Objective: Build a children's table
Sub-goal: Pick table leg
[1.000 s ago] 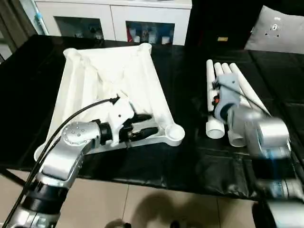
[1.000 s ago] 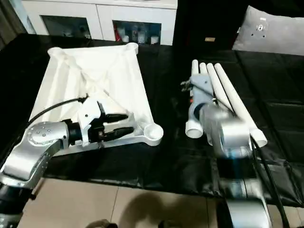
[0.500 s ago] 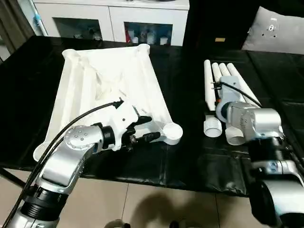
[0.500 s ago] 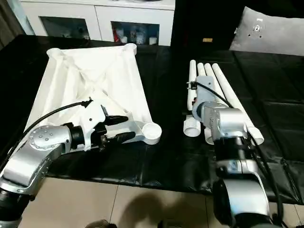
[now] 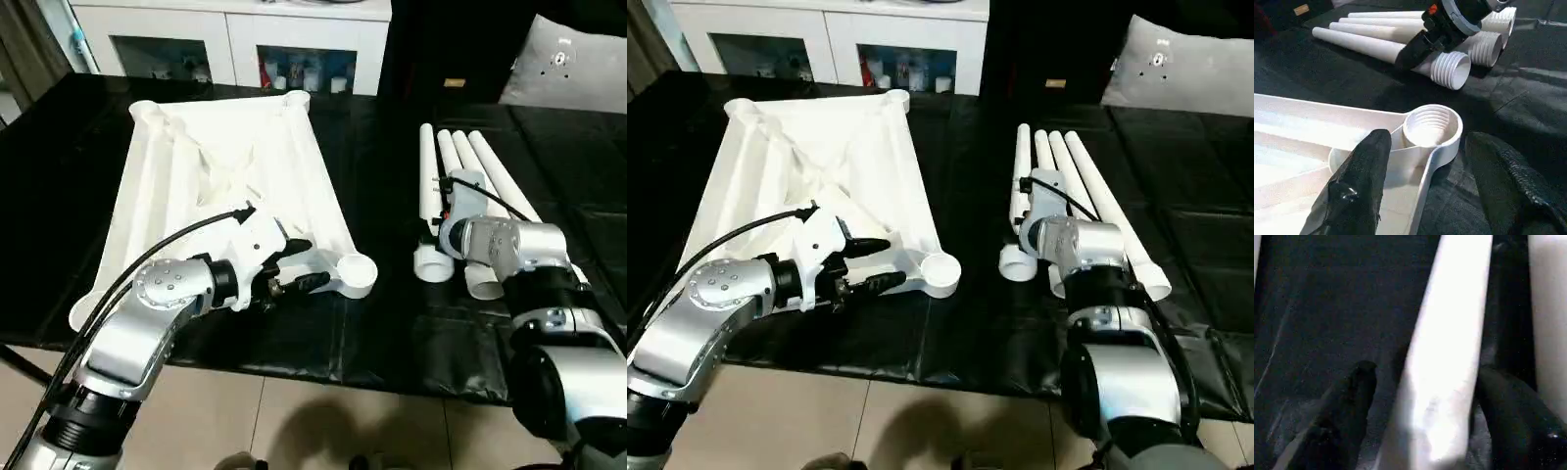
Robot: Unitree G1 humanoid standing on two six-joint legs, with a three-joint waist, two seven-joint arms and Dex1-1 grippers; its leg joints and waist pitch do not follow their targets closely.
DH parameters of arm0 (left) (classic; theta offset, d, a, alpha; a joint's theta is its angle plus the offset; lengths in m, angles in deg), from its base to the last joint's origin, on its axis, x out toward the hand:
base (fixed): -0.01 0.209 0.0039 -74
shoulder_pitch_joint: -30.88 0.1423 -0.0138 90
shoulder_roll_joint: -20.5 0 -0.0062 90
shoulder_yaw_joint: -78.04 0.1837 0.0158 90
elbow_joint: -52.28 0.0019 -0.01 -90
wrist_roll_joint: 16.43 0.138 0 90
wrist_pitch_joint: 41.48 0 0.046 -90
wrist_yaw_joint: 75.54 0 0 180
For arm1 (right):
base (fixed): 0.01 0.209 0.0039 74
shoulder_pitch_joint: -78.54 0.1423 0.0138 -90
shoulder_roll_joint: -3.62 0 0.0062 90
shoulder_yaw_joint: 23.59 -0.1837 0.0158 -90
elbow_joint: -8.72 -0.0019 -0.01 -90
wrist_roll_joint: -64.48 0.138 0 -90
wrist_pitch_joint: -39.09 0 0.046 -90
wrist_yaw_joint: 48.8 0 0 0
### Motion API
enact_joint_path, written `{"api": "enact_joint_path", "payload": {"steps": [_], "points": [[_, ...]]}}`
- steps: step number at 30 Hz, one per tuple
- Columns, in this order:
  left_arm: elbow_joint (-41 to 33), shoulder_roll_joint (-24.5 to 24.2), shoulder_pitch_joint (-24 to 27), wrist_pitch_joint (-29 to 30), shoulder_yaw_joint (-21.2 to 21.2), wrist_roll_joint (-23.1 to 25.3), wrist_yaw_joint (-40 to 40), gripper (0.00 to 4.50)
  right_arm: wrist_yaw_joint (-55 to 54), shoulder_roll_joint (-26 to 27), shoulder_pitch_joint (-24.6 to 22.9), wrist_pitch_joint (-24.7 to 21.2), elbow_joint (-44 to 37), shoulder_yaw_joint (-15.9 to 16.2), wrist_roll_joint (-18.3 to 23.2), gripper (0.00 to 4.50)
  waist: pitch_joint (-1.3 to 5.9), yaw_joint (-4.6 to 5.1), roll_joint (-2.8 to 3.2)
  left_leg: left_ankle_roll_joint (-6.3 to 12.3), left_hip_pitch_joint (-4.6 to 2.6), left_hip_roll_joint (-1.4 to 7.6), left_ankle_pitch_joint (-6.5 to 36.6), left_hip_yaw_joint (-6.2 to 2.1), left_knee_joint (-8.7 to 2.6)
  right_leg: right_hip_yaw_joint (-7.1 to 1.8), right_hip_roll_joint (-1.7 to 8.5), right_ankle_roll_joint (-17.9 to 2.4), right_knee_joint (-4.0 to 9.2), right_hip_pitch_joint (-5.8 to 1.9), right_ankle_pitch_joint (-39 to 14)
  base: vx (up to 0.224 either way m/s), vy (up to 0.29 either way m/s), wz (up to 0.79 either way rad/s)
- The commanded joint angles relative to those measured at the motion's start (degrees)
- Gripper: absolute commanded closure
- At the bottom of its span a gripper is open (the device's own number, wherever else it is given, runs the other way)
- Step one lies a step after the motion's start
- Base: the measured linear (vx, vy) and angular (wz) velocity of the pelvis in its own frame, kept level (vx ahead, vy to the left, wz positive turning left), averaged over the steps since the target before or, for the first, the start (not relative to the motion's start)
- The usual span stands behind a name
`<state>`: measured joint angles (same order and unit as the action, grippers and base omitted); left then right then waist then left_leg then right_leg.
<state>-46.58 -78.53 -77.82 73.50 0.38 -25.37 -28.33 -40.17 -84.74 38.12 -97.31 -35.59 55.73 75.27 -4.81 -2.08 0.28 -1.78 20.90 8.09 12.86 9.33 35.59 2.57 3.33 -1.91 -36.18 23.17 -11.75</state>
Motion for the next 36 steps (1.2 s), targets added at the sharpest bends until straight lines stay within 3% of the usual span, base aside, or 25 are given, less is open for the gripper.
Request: {"api": "enact_joint_path", "payload": {"steps": [1, 10, 23, 25, 27, 30, 32, 34, 36], "points": [[-1.5, -0.3, -0.2, 0.6, 0.7, 0.4, -0.3, 1.69, 0.6, -0.5, 0.9, 0.6, 2.2, -0.6, 0.4, 1.4, 4.53, -0.21, -0.58, 4.29, -0.15, 4.07, -2.6, -0.79, -3.67, -2.98, 5.0, -16.9, 3.04, -3.76, 0.9, 0.0, 0.0, 0.0], [-1.5, -0.7, -0.3, 0.7, 0.9, 0.1, 0.1, 1.69, 1.7, -1.2, 1.9, 0.4, 4.5, -0.7, 0.3, 2.27, 4.49, -0.13, -0.29, 4.17, -0.16, 4.06, -2.2, -0.83, -3.64, -2.91, 4.93, -17.1, 3.07, -3.79, 0.9, 0.0, 0.0, 0.0], [-1.2, -0.4, -1.0, 0.2, 0.6, 0.7, -0.8, 1.69, 2.8, -1.3, 2.1, 1.1, 4.3, -1.0, 0.8, 2.6, 4.61, -0.37, -0.02, 3.57, -0.19, 4.13, -1.6, -0.88, -3.63, -2.86, 4.97, -17.4, 3.03, -3.87, 1.6, 0.0, 0.0, 0.0], [-0.4, 0.3, -1.6, -0.7, -0.2, 1.1, -2.4, 1.69, 3.1, -0.5, -0.2, 4.5, -0.8, -3.2, 2.9, 2.61, 4.62, -0.45, -0.05, 3.65, -0.14, 4.21, -1.8, -0.88, -3.59, -2.89, 5.0, -17.3, 2.99, -3.88, 2.2, 0.0, 0.0, 0.0], [-0.3, 0.4, -1.7, -0.8, -0.3, 1.1, -2.6, 1.69, 3.1, -0.5, -0.5, 4.6, -1.5, -3.4, 3.1, 2.61, 4.8, -0.63, -0.04, 3.91, -0.19, 4.23, -2.5, -0.91, -3.53, -2.9, 5.06, -17.1, 2.81, -3.97, 3.4, 0.0, 0.0, 0.0], [1.2, 2.3, -3.3, -1.5, -2.6, 0.4, -5.2, 1.69, 5.5, 0.0, -4.1, 8.6, -9.8, -4.4, 5.2, 2.62, 4.86, -0.83, -0.11, 4.66, -0.17, 4.13, -3.3, -0.89, -3.5, -2.84, 4.84, -17.0, 2.74, -3.99, 5.1, 0.0, 0.0, 0.0], [1.5, 2.9, -3.8, -0.9, -3.2, 0.0, -6.1, 1.69, 6.5, 0.5, -4.9, 7.6, -12.6, -5.3, 6.9, 2.62, 4.86, -0.91, -0.07, 5.09, -0.13, 4.11, -3.3, -0.88, -3.47, -2.9, 4.9, -16.9, 2.79, -4.07, 5.4, 0.0, 0.0, 0.0], [2.2, 4.4, -5.0, 0.6, -4.5, -0.8, -7.9, 1.69, 9.0, 1.4, -6.0, 5.3, -17.2, -7.0, 10.6, 2.62, 4.79, -0.93, -0.18, 5.34, -0.13, 4.11, -2.6, -0.81, -3.49, -2.94, 4.92, -16.9, 2.94, -4.07, 4.2, 0.0, 0.0, 0.0], [3.5, 7.6, -7.8, 2.5, -7.3, -4.0, -10.2, 1.69, 14.6, 3.0, -8.7, 7.0, -23.3, -9.9, 16.8, 2.63, 4.7, -1.09, 0.15, 5.47, -0.13, 4.24, -1.7, -0.84, -3.49, -3.0, 5.04, -16.8, 3.06, -4.07, 4.0, 0.0, 0.0, 0.0]]}}
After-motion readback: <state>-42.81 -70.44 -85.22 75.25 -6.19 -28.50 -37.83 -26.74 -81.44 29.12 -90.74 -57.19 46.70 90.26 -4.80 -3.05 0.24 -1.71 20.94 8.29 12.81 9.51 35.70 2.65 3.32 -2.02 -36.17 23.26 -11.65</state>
